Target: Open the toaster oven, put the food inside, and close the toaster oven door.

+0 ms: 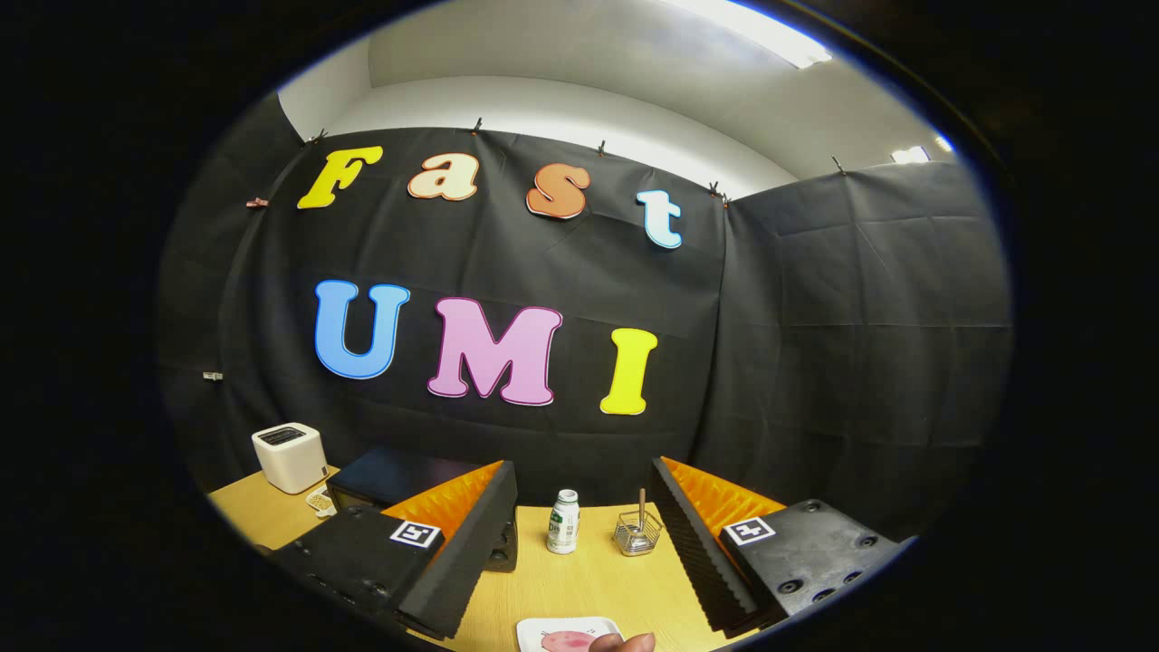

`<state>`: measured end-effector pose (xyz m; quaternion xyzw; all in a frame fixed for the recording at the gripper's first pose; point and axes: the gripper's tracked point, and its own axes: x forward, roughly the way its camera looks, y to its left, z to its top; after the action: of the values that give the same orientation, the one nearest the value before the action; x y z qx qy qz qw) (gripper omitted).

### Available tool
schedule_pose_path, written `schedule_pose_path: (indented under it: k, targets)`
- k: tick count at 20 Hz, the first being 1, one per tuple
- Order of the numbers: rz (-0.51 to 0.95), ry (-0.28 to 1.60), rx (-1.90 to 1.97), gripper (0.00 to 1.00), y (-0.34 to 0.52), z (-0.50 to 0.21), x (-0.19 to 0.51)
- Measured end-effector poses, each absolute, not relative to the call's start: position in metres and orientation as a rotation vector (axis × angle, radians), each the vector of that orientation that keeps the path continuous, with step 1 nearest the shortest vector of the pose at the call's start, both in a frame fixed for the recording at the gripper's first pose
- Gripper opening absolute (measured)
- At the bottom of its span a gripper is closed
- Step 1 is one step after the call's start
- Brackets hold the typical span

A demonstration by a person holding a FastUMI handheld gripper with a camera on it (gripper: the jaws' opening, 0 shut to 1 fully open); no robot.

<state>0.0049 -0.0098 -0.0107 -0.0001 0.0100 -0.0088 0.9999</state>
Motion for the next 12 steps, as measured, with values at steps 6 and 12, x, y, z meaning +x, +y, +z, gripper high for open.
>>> schedule_pose_path:
  k: [6,12]
  targets:
    - [-0.019,0.032,0.024,0.97,-0.009,-0.018,0.006]
    - [0.029,0.065,0.07,0.98,0.029,-0.026,0.019]
